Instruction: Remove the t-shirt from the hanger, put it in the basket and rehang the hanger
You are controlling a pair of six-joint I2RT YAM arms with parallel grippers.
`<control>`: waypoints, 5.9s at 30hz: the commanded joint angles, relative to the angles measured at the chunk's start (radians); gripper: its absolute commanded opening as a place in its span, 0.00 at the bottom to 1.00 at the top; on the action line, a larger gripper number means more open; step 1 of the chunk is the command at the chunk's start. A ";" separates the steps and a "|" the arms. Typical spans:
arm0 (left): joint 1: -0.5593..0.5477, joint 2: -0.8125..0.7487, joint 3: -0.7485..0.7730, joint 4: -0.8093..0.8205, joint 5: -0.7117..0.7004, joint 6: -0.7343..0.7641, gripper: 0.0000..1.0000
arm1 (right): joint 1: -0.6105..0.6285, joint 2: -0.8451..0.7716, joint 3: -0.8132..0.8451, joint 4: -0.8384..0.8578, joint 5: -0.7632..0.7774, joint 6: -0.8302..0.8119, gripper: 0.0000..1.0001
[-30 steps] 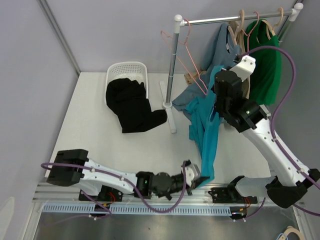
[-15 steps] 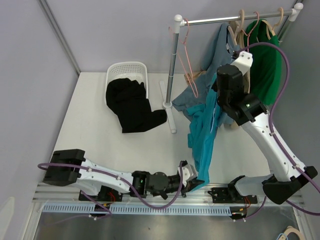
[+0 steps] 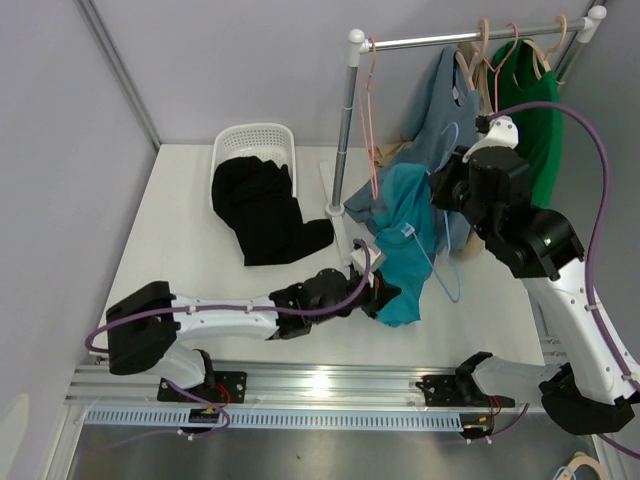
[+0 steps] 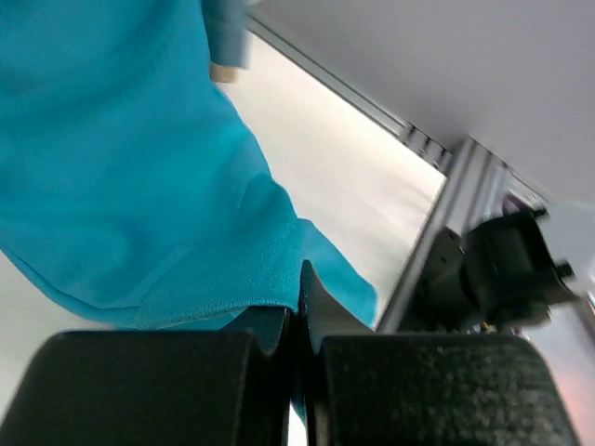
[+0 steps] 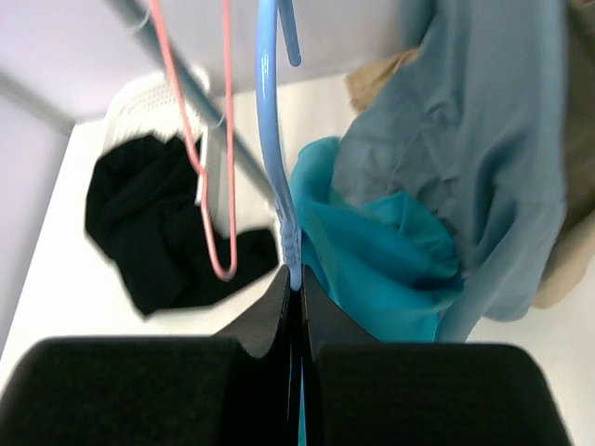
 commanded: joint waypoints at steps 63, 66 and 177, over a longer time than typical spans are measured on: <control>0.977 0.542 1.851 -0.913 0.379 -0.029 0.01 | -0.158 0.613 0.463 0.604 -0.127 -0.430 0.00; 1.028 0.492 1.700 -0.721 0.365 -0.051 0.01 | -0.180 0.636 0.460 0.639 -0.182 -0.434 0.00; 0.824 0.033 0.903 -0.782 0.110 0.078 1.00 | -0.553 0.638 0.524 0.567 -0.598 -0.381 0.00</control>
